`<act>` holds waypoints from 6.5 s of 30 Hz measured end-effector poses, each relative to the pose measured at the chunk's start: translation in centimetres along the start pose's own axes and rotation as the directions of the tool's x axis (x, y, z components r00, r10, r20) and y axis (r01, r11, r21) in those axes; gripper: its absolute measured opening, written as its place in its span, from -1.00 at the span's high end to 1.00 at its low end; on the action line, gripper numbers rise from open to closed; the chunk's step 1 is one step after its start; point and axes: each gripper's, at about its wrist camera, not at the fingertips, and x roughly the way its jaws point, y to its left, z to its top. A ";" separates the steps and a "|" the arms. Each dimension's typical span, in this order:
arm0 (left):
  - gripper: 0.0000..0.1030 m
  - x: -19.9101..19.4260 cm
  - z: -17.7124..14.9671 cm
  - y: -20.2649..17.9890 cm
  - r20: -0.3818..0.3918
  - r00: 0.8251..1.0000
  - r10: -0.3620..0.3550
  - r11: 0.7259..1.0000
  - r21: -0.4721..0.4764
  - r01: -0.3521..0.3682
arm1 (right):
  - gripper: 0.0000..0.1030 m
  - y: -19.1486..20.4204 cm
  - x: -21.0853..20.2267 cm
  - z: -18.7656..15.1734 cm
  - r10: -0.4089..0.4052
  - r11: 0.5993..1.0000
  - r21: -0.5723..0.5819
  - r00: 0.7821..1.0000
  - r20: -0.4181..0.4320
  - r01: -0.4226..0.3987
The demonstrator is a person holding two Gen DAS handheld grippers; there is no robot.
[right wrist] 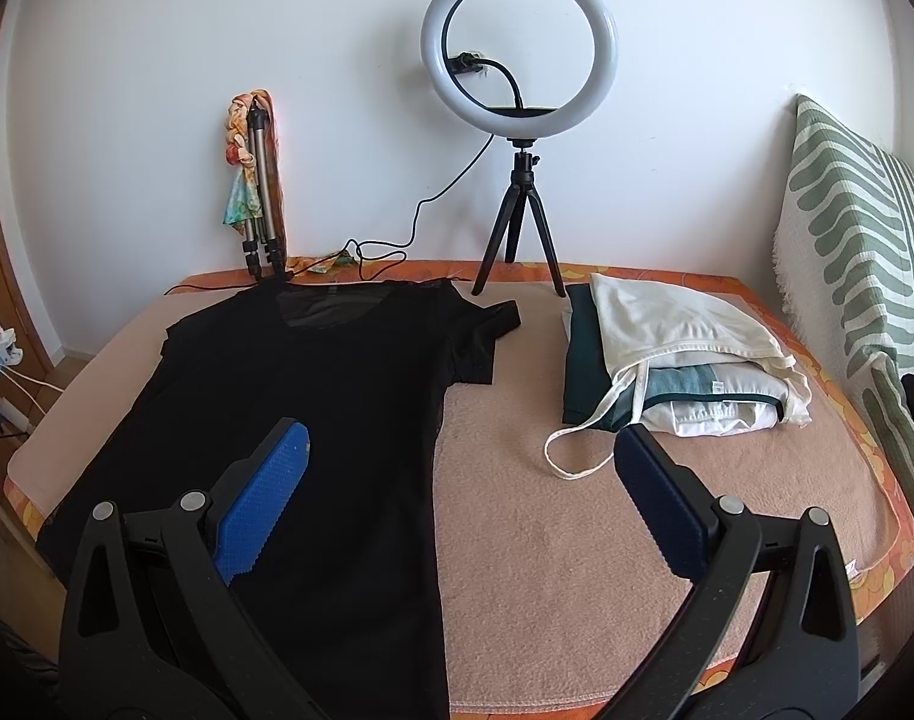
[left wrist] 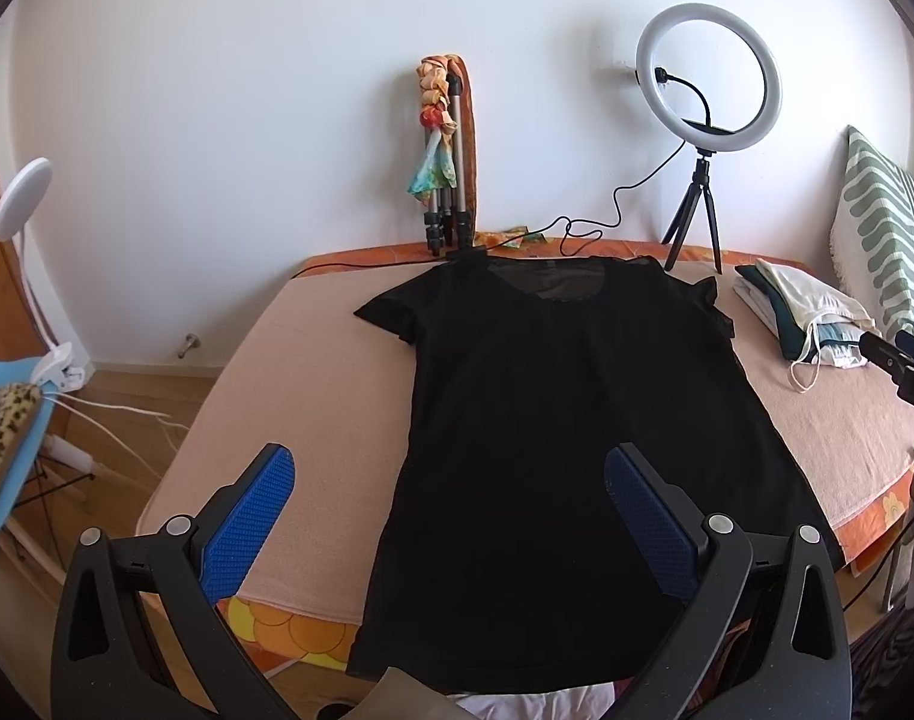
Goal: Fold small clothes
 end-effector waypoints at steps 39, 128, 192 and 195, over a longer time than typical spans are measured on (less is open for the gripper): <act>-0.99 -0.2 -0.1 -0.3 0.003 1.000 0.003 1.000 0.002 -0.003 | -1.00 -0.1 0.1 0.0 0.001 1.000 0.001 1.000 0.001 -0.001; 0.83 9.0 -11.2 11.2 -0.325 0.807 -0.493 0.836 -0.435 0.335 | 0.02 45.5 39.2 7.4 0.143 0.881 -0.291 0.794 -0.590 -0.374; 0.46 7.3 -8.0 -1.9 -0.337 0.643 -0.687 0.721 -0.207 0.661 | -0.21 18.3 36.4 14.1 0.087 0.992 -0.044 0.896 -0.435 -0.118; 0.46 6.6 -7.9 -1.7 -0.322 0.631 -0.706 0.704 -0.219 0.676 | -0.23 16.1 33.9 15.4 0.121 0.991 -0.005 0.900 -0.418 -0.135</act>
